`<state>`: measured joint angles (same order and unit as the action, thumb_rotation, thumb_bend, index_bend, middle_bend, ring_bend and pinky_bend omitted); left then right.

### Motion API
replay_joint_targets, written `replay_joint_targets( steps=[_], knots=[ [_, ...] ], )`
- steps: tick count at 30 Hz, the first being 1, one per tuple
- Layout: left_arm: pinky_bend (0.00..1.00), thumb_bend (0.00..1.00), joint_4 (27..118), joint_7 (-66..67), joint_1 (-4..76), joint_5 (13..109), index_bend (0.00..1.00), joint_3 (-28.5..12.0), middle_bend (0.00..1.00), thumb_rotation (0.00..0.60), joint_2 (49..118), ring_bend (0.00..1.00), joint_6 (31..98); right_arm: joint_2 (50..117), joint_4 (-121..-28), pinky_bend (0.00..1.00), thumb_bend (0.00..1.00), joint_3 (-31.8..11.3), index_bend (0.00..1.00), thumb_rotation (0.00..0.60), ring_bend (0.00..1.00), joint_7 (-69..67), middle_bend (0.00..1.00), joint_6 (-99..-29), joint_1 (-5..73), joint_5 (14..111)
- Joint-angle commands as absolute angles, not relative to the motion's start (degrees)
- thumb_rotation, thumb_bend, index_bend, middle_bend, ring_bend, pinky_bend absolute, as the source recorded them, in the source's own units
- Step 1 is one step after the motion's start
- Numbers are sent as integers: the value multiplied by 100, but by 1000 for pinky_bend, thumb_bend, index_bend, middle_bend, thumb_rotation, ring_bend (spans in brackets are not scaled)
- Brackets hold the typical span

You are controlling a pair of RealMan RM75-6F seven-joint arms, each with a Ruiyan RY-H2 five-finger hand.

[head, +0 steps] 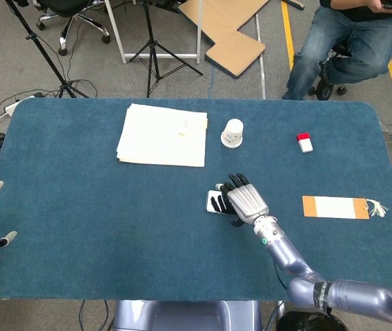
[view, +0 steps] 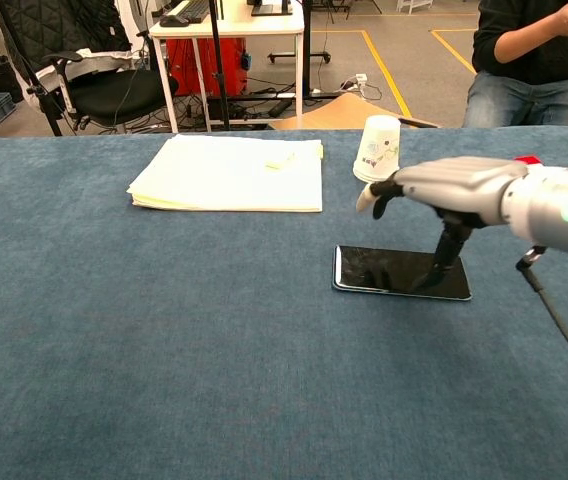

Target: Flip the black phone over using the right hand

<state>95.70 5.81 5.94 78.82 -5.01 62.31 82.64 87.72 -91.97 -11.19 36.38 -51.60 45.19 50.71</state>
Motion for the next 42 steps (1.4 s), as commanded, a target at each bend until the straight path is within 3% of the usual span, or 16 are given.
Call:
replay_joint_targets(
  steps=[1, 14, 22, 32, 38, 42],
  knots=[
    [0, 0, 9563, 586, 610, 7852, 0, -510, 0, 600, 6235, 0, 8235, 9326, -8864, 0, 0, -1137, 220, 600, 0, 4371, 231, -5286, 4969, 4210],
    [0, 0, 9568, 628, 632, 7795, 0, -513, 0, 600, 6248, 0, 8196, 9969, -8186, 0, 0, -1168, 250, 600, 0, 4793, 253, -5739, 5351, 3602],
    [0, 0, 9575, 639, 642, 7786, 0, -510, 0, 600, 6251, 0, 8184, 10051, -8045, 0, 0, -1081, 235, 600, 0, 5003, 251, -5847, 5415, 3465],
    [0, 0, 9583, 673, 657, 7761, 0, -504, 0, 600, 6260, 0, 8158, 10032, -8226, 0, 0, -1084, 211, 600, 0, 5724, 249, -5999, 5644, 2635],
    [0, 0, 9586, 657, 660, 7744, 0, -504, 0, 600, 6249, 0, 8143, 10210, -7937, 0, 0, -1025, 284, 600, 3, 5742, 300, -6023, 5706, 2662],
    [0, 0, 9589, 619, 659, 7737, 0, -512, 0, 600, 6231, 0, 8145, 10318, -7747, 0, 41, -932, 392, 600, 65, 5812, 406, -6077, 5724, 2764]
  ],
)
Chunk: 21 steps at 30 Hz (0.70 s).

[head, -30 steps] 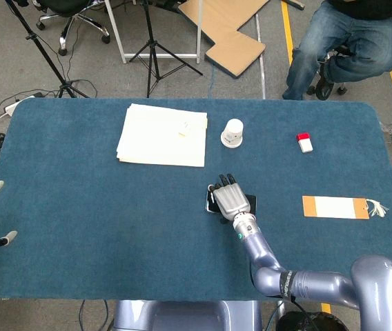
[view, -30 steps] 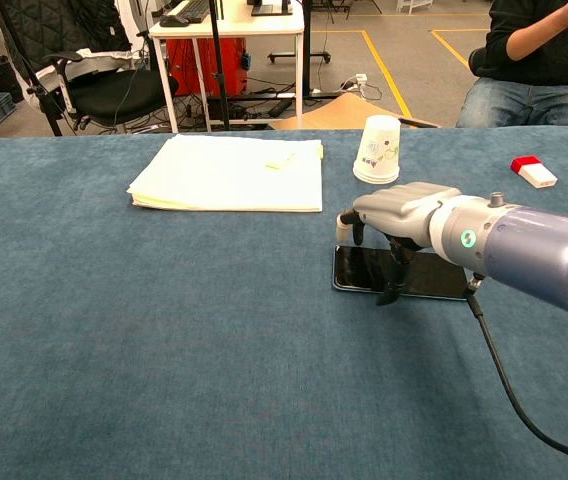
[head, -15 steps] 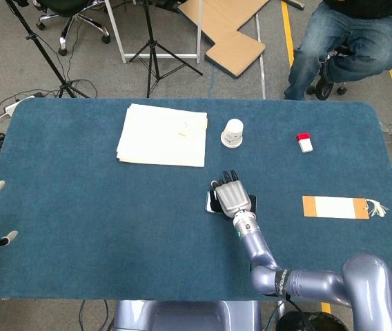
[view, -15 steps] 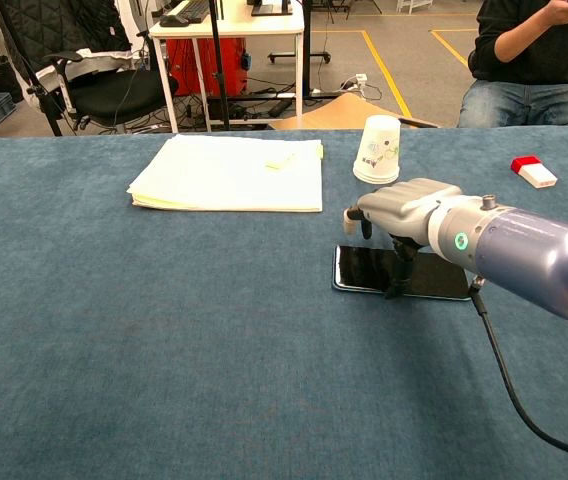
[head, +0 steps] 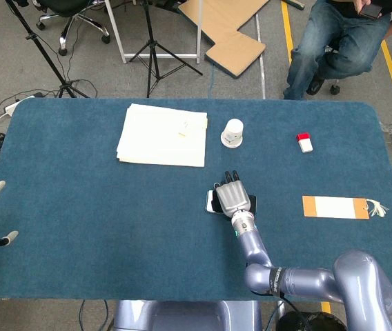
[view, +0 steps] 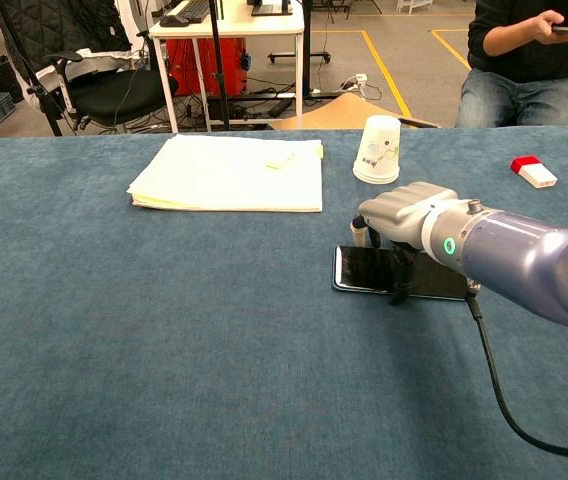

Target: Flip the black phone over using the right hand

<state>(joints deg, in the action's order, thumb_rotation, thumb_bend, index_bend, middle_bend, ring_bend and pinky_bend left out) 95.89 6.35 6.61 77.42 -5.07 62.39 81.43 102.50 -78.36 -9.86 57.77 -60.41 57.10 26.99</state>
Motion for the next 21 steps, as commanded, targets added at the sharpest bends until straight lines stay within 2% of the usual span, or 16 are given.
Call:
replay_joint_targets(
  steps=[1, 4, 9, 13, 21],
  knots=[
    [0, 0, 9587, 610, 660, 7733, 0, -514, 0, 600, 6227, 0, 8143, 10330, -7733, 0, 58, -929, 414, 600, 79, 5798, 428, -6079, 5720, 2789],
    [0, 0, 9588, 590, 663, 7732, 0, -510, 0, 600, 6217, 0, 8130, 10338, -7727, 0, 143, -930, 488, 600, 135, 5700, 503, -6103, 5691, 2932],
    [0, 0, 9595, 577, 656, 7768, 0, -496, 0, 600, 6208, 0, 8148, 10313, -7797, 2, 210, -961, 515, 600, 173, 5207, 529, -6222, 5552, 3501],
    [0, 0, 9608, 555, 644, 7787, 0, -492, 0, 600, 6194, 0, 8175, 10188, -8005, 3, 219, -1044, 515, 600, 192, 4574, 529, -6214, 5374, 3952],
    [0, 0, 9624, 505, 631, 7824, 0, -482, 0, 600, 6167, 0, 8202, 9861, -8193, 43, 228, -1311, 506, 600, 210, 2416, 528, -6253, 4859, 5359]
  ],
)
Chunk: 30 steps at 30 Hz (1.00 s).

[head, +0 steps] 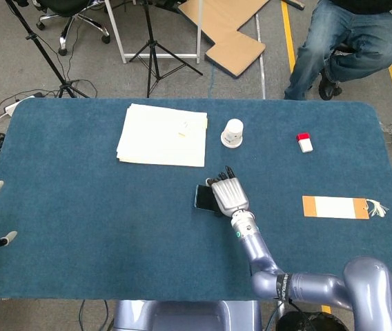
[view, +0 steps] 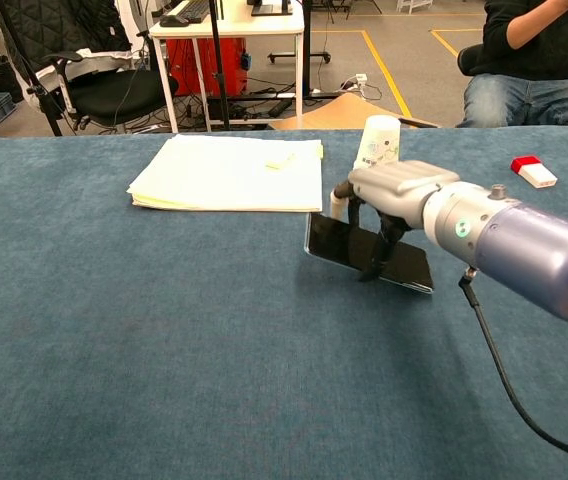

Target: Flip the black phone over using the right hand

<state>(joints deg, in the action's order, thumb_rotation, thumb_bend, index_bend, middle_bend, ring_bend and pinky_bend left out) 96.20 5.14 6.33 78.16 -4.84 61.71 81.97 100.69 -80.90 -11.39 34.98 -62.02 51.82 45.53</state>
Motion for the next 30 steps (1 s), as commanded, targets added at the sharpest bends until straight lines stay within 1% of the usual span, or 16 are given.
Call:
replay_joint_targets(
  steps=[1, 4, 7, 9, 10, 14, 20, 22, 27, 30],
  knots=[
    [0, 0, 9630, 498, 630, 7832, 0, -481, 0, 600, 6163, 0, 8206, 9840, -8191, 44, 228, -1338, 506, 600, 209, 2171, 527, -6256, 4812, 5486],
    [0, 0, 9647, 481, 620, 7869, 0, -467, 0, 600, 6147, 0, 8224, 9734, -8244, 66, 230, -1542, 505, 600, 209, 767, 526, -6186, 4567, 5935],
    [0, 0, 9656, 492, 611, 7901, 0, -458, 0, 600, 6150, 0, 8253, 9631, -8280, 107, 233, -1681, 503, 600, 200, -355, 523, -6012, 4396, 6173],
    [0, 0, 9668, 493, 607, 7919, 0, -453, 0, 600, 6149, 0, 8265, 9598, -8330, 117, 235, -1790, 500, 600, 191, -991, 520, -5906, 4294, 6197],
    [0, 0, 9677, 494, 602, 7930, 0, -449, 0, 600, 6147, 0, 8279, 9559, -8372, 119, 237, -1885, 499, 600, 189, -1602, 520, -5758, 4206, 6212],
    [0, 0, 9706, 487, 587, 7960, 0, -440, 0, 600, 6138, 0, 8310, 9465, -8473, 149, 250, -2111, 493, 600, 179, -2978, 515, -5274, 4015, 6108],
    [0, 0, 9714, 504, 585, 7965, 0, -429, 0, 600, 6143, 0, 8304, 9332, -8447, 187, 281, -2182, 493, 600, 176, -4194, 513, -4484, 3859, 6053],
    [0, 0, 9716, 517, 587, 7965, 0, -427, 0, 600, 6148, 0, 8299, 9319, -8433, 200, 314, -2190, 492, 600, 174, -4568, 511, -4238, 3814, 6091],
    [0, 0, 9714, 565, 599, 7964, 0, -418, 0, 600, 6169, 0, 8277, 9449, -8282, 238, 341, -2207, 483, 600, 165, -5469, 500, -3737, 3716, 6267],
    [0, 0, 9699, 594, 602, 7949, 0, -421, 0, 600, 6184, 0, 8272, 9585, -8134, 244, 377, -2250, 481, 600, 161, -5967, 497, -3533, 3671, 6402]
  ],
)
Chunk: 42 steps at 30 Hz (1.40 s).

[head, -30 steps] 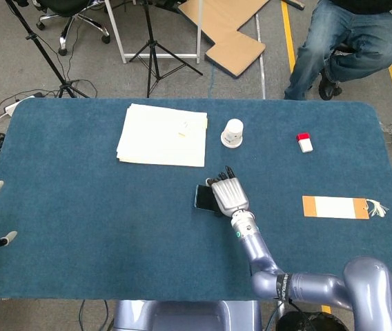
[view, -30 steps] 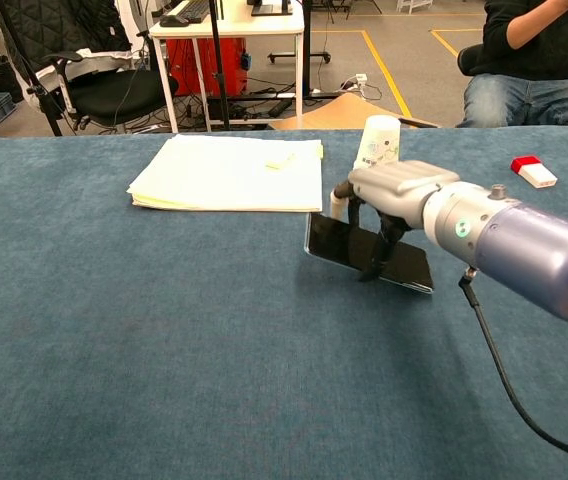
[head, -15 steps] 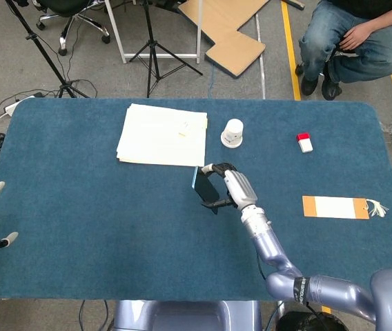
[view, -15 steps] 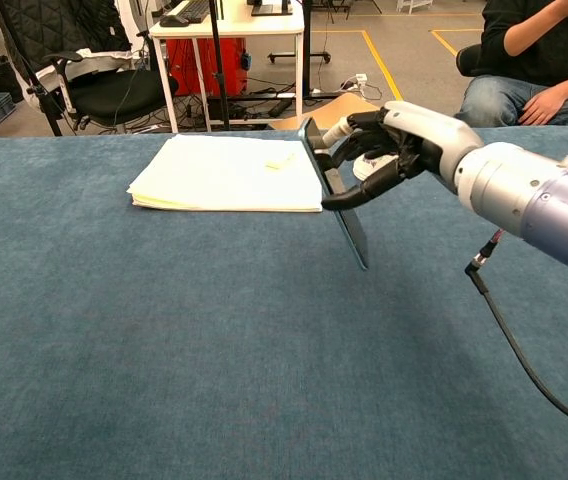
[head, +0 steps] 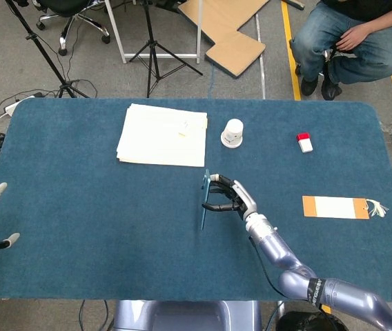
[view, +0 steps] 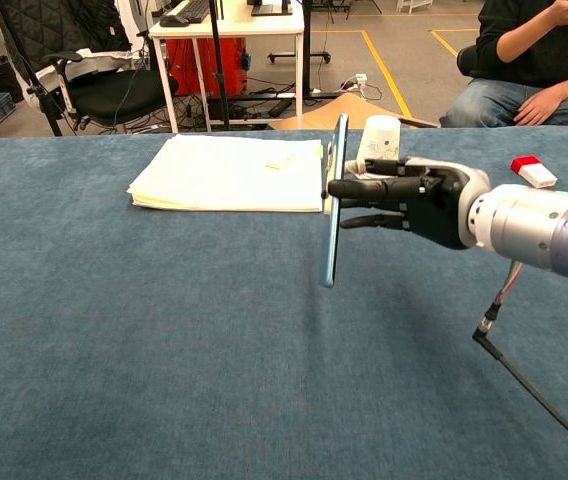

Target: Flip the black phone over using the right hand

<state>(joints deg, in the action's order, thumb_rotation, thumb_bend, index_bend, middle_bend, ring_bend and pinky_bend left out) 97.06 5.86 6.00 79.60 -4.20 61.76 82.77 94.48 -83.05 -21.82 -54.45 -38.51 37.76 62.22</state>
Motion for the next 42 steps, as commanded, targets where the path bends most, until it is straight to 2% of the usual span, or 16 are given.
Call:
replay_joint_targets(
  steps=[1, 8, 11, 13, 15, 17, 19, 21, 24, 29, 37, 42],
  knots=[
    [0, 0, 9694, 599, 604, 7945, 0, -423, 0, 600, 6187, 0, 8270, 9613, -8091, 247, 387, -2253, 481, 600, 161, -6071, 497, -3481, 3665, 6437],
    [0, 0, 9671, 614, 609, 7911, 0, -425, 0, 600, 6205, 0, 8246, 9682, -7644, 267, 418, -2121, 461, 600, 152, -6738, 469, -3143, 3642, 7102],
    [0, 0, 9677, 641, 608, 7917, 0, -420, 0, 600, 6218, 0, 8252, 9674, -7509, 267, 482, -2063, 431, 600, 141, -7051, 439, -3064, 3627, 7336],
    [0, 0, 9685, 666, 607, 7930, 0, -410, 0, 600, 6228, 0, 8256, 9667, -7411, 263, 542, -1988, 363, 600, 121, -7193, 384, -3037, 3624, 7504],
    [0, 0, 9694, 683, 603, 7938, 0, -398, 0, 600, 6229, 0, 8254, 9648, -7317, 224, 569, -1904, 326, 600, 95, -7301, 341, -3043, 3626, 7684],
    [0, 0, 9703, 701, 601, 7941, 0, -391, 0, 600, 6230, 0, 8253, 9624, -7227, 130, 577, -1837, 280, 600, 53, -7417, 286, -3089, 3625, 7838],
    [0, 0, 9709, 714, 601, 7942, 0, -391, 0, 600, 6235, 0, 8257, 9579, -7122, 24, 562, -1739, 182, 600, 8, -7501, 181, -3178, 3631, 8041],
    [0, 0, 9712, 722, 600, 7952, 0, -389, 0, 600, 6241, 0, 8266, 9556, -6957, 0, 520, -1622, 116, 600, 0, -7389, 90, -3371, 3643, 8261],
    [0, 0, 9714, 724, 599, 7965, 0, -384, 0, 600, 6247, 0, 8270, 9639, -6563, 0, 410, -1456, 68, 600, 0, -6680, 21, -3893, 3630, 8540],
    [0, 0, 9738, 747, 597, 8026, 0, -363, 0, 600, 6255, 0, 8290, 9767, -6237, 0, 335, -1398, 54, 600, 0, -5219, 0, -4822, 3537, 8677],
    [0, 0, 9775, 727, 587, 8100, 0, -343, 0, 600, 6239, 0, 8325, 9379, -6633, 0, 332, -1501, 68, 600, 0, -4378, 0, -5461, 3555, 8686],
    [0, 0, 9773, 704, 580, 8135, 0, -338, 0, 600, 6229, 0, 8348, 9085, -6699, 0, 329, -1436, 78, 600, 0, -3513, 2, -6105, 3519, 9027]
  ],
)
